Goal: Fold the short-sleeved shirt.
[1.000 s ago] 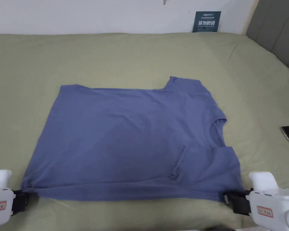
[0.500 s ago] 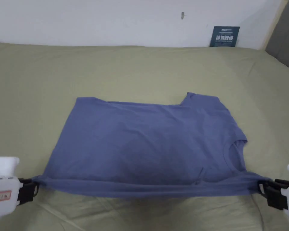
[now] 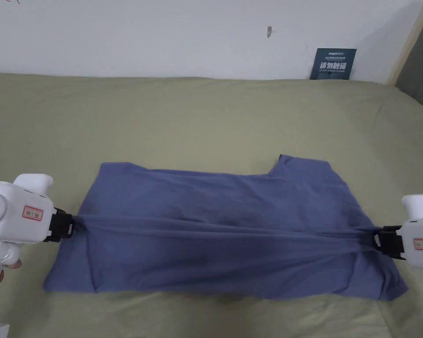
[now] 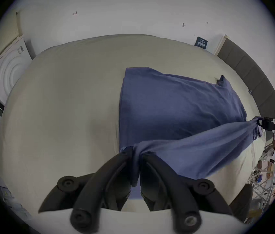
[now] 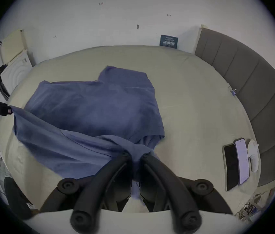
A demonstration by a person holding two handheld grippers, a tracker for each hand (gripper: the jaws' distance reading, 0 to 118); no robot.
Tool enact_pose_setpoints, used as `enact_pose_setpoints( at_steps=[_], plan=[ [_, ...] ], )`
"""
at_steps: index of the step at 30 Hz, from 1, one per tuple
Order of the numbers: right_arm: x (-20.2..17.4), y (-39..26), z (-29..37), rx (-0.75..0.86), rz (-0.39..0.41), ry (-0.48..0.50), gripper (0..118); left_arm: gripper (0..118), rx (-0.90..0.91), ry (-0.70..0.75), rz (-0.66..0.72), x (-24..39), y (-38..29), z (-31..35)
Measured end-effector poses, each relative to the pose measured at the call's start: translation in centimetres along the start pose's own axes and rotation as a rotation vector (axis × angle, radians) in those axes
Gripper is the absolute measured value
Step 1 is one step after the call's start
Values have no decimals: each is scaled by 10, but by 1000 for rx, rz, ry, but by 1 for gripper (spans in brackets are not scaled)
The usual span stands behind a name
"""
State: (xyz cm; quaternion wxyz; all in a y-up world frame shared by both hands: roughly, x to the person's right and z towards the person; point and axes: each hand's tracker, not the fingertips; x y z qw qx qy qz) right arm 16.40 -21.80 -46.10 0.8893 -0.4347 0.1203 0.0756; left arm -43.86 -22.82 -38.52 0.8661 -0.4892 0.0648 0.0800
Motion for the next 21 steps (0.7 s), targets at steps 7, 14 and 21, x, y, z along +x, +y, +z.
enact_pose_setpoints(
  at_steps=[7,14,21],
  plan=[
    [15,3,-33,-74,-122,6,31,13,-28,-7,32,-3,12,-45],
    [25,-34,6,-41,-182,28,78,97,4,11,63,-10,-29,-11],
    [12,-75,40,-3,-146,0,3,0,21,51,76,-8,-75,20]
  ],
)
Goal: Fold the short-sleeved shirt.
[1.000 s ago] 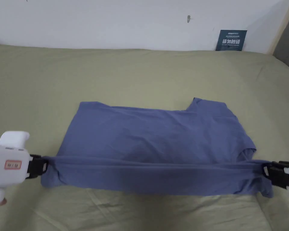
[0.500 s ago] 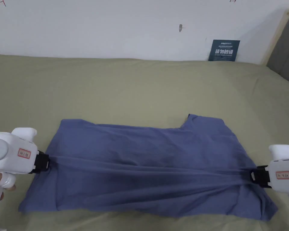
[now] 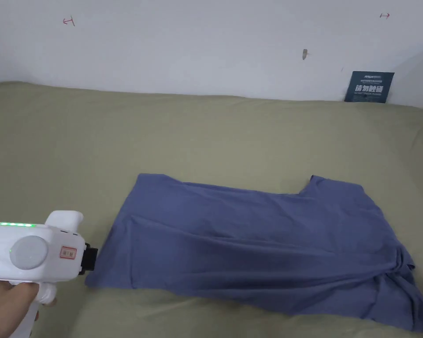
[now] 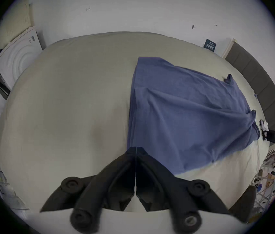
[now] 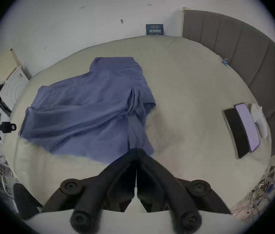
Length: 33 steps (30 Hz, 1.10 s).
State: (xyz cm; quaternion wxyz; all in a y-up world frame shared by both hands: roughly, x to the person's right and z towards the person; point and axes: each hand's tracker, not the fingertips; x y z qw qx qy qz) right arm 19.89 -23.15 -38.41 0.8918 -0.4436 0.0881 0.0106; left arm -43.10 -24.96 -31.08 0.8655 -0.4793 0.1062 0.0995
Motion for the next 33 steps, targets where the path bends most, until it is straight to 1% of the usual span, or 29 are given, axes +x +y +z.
enact_pose_setpoints(
  at_steps=[2,4,5,6,7,8,9,11,12,15,16,17,18,19,20,21,22,24,27,29,30,31,33],
  plan=[
    [-2,-7,0,-21,8,23,3,0,-14,-30,12,10,-8,7],
    [-4,-11,0,-27,15,23,3,0,-15,-35,16,14,-11,7],
    [-4,-13,-1,-30,20,21,3,11,-17,-40,18,10,-9,-2],
    [-3,-13,-3,-29,20,18,3,42,-34,-44,21,10,-7,-7],
    [-2,-12,-3,-27,21,14,3,95,-52,-41,28,11,-7,-11],
    [-1,-13,-3,-26,21,12,3,115,-58,-30,25,12,-7,-16],
    [-1,-13,-3,-25,19,12,3,117,-74,-22,14,15,-7,-21],
    [2,-12,-5,-28,16,16,3,116,-68,18,1,18,-6,-31],
    [2,-13,-6,-28,17,12,3,116,-80,61,2,18,-6,-35],
    [6,-11,-12,-40,22,11,3,115,-109,98,-4,28,-5,-42],
    [6,-11,-13,-41,24,11,3,103,-118,95,-1,28,-5,-42],
    [5,-11,-14,-42,26,9,4,78,-113,78,11,22,-4,-45],
    [8,-10,-15,-41,26,13,5,68,-98,71,25,22,-4,-43],
    [9,-9,-15,-40,24,23,17,54,-86,56,17,22,-3,-38],
    [8,-7,-16,-38,20,26,40,28,-78,33,10,23,-2,-36],
    [7,-6,-19,-39,15,43,70,8,-70,15,17,13,2,-45],
    [12,-6,-24,-42,8,52,79,8,-69,-3,28,12,4,-48],
    [12,-2,-33,-58,5,74,79,8,-75,40,-37,13,5,-52],
    [12,-1,-50,-81,11,82,79,8,-84,32,-19,15,3,-51],
    [16,3,-66,-116,3,67,74,8,-84,23,-3,18,2,-46],
    [14,3,-69,-121,-7,83,56,8,-85,19,3,19,1,-44],
    [15,3,-69,-122,-8,92,12,8,-87,17,4,18,2,-44],
    [16,2,-62,-91,-2,96,12,8,-87,14,3,21,2,-41]
  ],
)
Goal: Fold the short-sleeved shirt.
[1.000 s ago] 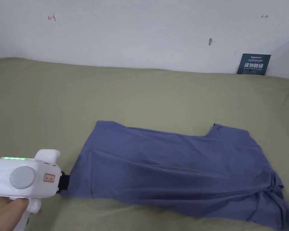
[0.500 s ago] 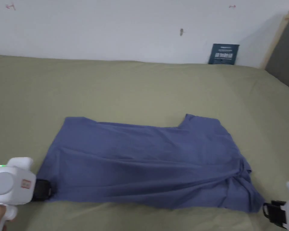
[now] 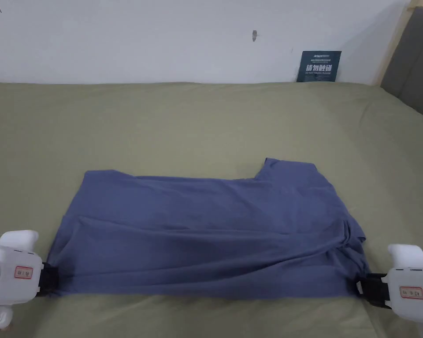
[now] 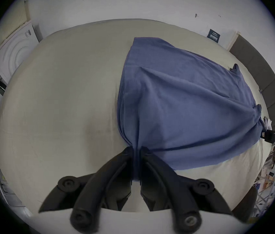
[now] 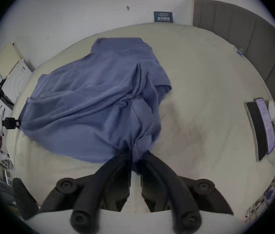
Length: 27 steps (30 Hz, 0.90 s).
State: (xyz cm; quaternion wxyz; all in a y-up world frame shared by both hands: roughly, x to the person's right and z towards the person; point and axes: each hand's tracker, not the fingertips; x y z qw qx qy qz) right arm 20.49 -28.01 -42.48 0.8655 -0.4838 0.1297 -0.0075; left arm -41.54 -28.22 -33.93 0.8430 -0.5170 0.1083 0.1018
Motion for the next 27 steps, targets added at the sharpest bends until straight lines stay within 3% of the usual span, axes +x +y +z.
enact_pose_setpoints(
  at_steps=[12,21,27],
  plan=[
    [-11,-33,73,44,58,22,12,8,20,16,-7,-15,-28,41],
    [-22,-111,115,2,109,46,12,8,2,-1,38,-36,-146,113],
    [-21,-138,125,-37,114,52,12,8,2,-19,80,-45,-184,122]
  ],
)
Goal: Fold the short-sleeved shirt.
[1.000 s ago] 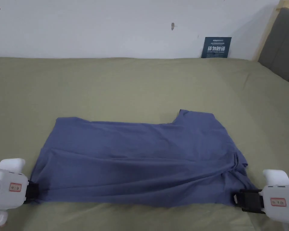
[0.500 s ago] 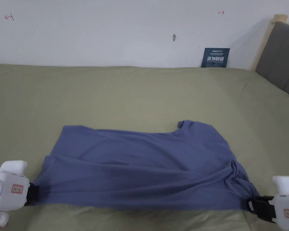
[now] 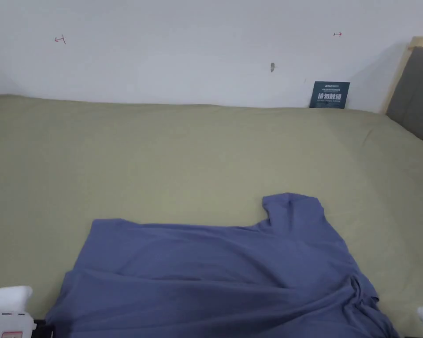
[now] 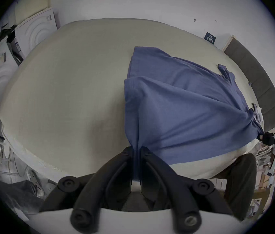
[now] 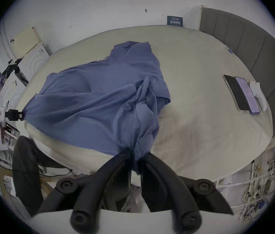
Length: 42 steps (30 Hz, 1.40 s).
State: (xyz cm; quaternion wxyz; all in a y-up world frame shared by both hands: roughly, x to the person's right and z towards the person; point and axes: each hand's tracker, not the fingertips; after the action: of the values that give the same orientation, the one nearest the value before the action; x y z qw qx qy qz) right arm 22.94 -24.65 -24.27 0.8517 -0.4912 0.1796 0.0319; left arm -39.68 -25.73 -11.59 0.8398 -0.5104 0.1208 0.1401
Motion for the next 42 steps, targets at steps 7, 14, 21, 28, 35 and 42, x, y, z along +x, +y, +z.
enact_pose_setpoints(
  at_steps=[7,14,21,28,35,42],
  plan=[
    [-8,13,10,-16,15,-24,79,110,-1,-43,13,1,2,0],
    [-13,63,15,157,-82,-52,77,92,93,-12,-27,9,58,6],
    [-21,124,-30,210,-108,-75,3,9,146,12,-38,33,152,-53],
    [-4,152,-82,137,-73,-110,3,31,65,92,-70,46,213,-121],
    [17,162,-95,96,-48,-145,3,114,11,106,-64,25,241,-183],
    [39,187,-112,64,-16,-126,29,29,58,72,-107,50,227,-152]
  ],
)
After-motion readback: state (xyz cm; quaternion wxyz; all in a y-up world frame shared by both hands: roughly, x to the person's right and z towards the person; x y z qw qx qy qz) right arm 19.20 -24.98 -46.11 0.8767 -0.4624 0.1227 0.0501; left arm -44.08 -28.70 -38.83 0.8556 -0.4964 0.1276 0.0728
